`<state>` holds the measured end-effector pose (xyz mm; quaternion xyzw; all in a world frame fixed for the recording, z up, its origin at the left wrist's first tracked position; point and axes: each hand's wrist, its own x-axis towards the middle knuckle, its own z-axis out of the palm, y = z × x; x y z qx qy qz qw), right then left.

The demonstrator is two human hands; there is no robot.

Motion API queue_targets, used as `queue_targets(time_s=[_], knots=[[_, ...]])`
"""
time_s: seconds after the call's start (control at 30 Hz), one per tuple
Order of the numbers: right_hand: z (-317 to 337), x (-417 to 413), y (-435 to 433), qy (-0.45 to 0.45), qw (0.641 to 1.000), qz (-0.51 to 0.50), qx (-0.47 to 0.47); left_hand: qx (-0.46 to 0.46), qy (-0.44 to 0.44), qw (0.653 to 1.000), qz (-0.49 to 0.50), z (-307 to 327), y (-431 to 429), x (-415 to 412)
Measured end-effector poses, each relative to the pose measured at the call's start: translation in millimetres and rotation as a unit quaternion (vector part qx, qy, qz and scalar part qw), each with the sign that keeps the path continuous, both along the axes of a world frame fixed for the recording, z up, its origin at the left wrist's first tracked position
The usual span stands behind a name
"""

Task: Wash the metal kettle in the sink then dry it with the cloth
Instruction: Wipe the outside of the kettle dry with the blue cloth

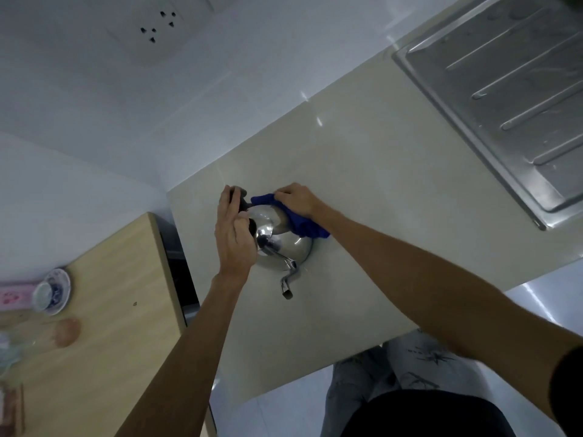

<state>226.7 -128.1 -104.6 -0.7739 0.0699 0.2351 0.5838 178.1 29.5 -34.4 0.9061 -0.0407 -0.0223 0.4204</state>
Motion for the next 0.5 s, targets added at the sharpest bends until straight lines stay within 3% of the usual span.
queue_targets(time_s=[0.1, 0.3, 0.5], knots=[[-0.1, 0.8, -0.9, 0.004, 1.0, 0.003, 0.006, -0.003, -0.001, 1.0, 0.009, -0.7, -0.2, 0.9], [14.5, -36.9, 7.1, -0.137, 0.974, -0.118, 0.134, -0.022, -0.015, 1.0, 0.017, -4.7, -1.8, 2.3], [-22.5, 8.8, 0.3, -0.015, 0.998, -0.009, 0.053, -0.053, -0.018, 0.998, 0.019, -7.1, -1.9, 2.8]])
